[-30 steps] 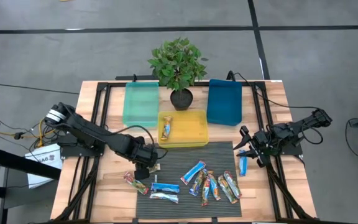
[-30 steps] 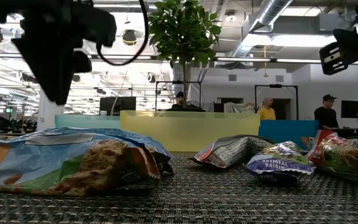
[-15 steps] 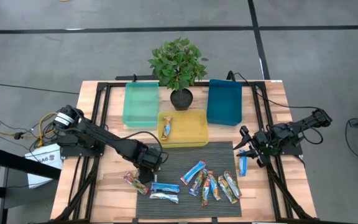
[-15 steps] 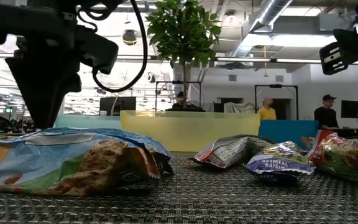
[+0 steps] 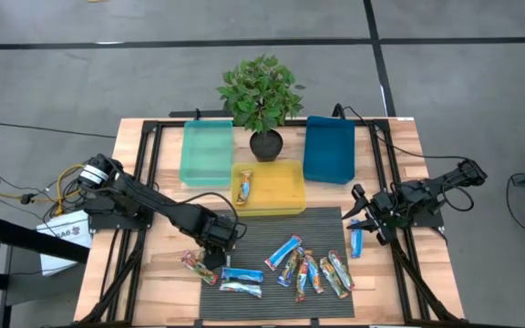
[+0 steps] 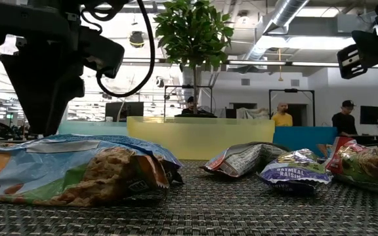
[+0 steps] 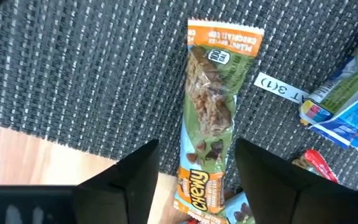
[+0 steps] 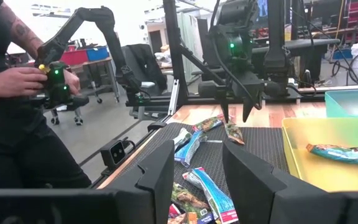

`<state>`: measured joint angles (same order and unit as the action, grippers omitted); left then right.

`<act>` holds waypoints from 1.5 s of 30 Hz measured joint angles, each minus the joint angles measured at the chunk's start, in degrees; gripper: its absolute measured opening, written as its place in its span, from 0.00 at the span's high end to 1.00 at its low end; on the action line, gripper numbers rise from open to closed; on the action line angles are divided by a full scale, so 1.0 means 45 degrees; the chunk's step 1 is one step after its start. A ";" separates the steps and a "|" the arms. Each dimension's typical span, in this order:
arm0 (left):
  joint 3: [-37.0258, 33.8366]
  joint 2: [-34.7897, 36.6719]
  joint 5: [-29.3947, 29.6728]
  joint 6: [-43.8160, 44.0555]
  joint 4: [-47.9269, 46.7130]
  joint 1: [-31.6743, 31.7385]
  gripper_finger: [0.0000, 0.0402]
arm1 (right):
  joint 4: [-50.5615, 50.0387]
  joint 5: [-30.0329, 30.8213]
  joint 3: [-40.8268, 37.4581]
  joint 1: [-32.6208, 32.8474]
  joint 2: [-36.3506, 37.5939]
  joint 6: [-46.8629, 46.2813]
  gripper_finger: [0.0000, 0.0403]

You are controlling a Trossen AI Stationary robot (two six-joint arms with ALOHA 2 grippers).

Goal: Pick and place Granola Bars by type
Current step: Put the orange granola bar into the yellow bin

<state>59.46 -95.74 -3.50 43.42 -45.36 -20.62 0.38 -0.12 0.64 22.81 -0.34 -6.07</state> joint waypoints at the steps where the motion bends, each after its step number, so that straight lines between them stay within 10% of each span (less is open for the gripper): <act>1: 0.0000 0.0000 0.0066 0.0000 -0.0002 0.0000 0.49 | 0.0000 0.0000 0.0000 -0.0005 0.0000 0.0000 0.68; 23: -0.0115 -0.1069 0.0270 -0.0369 0.0733 -0.0063 0.50 | -0.0063 0.0000 0.0010 -0.0005 0.0000 0.0000 0.68; 38: -0.0597 -0.1020 -0.0080 -0.0175 0.1569 -0.0053 0.90 | -0.0076 0.0000 0.0010 0.0000 -0.0005 0.0000 0.68; 45: -0.0605 -0.0982 -0.0124 -0.0305 0.1643 -0.0063 0.94 | -0.0078 0.0000 0.0010 -0.0005 -0.0001 0.0000 0.68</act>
<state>56.74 -100.16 -4.05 42.05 -37.97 -20.91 0.03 -0.12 0.69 22.79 -0.34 -6.07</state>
